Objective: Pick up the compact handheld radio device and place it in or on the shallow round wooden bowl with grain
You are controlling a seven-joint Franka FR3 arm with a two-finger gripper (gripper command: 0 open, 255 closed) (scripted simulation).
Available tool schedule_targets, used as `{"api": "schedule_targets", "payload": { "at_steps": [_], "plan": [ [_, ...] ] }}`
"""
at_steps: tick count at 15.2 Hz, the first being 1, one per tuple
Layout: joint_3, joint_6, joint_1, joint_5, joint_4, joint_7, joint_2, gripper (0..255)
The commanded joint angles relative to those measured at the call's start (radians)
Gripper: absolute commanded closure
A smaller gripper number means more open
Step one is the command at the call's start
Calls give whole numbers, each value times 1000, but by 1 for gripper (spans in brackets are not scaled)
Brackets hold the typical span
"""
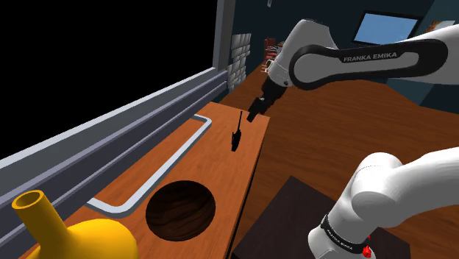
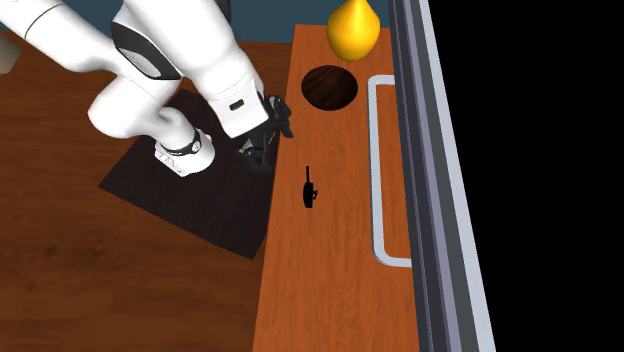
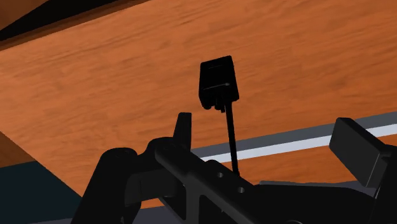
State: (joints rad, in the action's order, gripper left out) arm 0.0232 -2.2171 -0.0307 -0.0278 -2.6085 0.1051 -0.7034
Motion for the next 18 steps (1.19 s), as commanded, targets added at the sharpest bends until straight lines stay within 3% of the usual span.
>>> {"api": "schedule_targets", "payload": {
  "at_steps": [1,6,14,18],
  "plan": [
    [6,-113,-2,-10,-30,-6,58,0],
    [33,-373,4,-50,-78,-3,223,0],
    [45,-518,25,-77,-84,14,359,0],
    [45,-518,25,-77,-84,15,359,0]
  ]
}}
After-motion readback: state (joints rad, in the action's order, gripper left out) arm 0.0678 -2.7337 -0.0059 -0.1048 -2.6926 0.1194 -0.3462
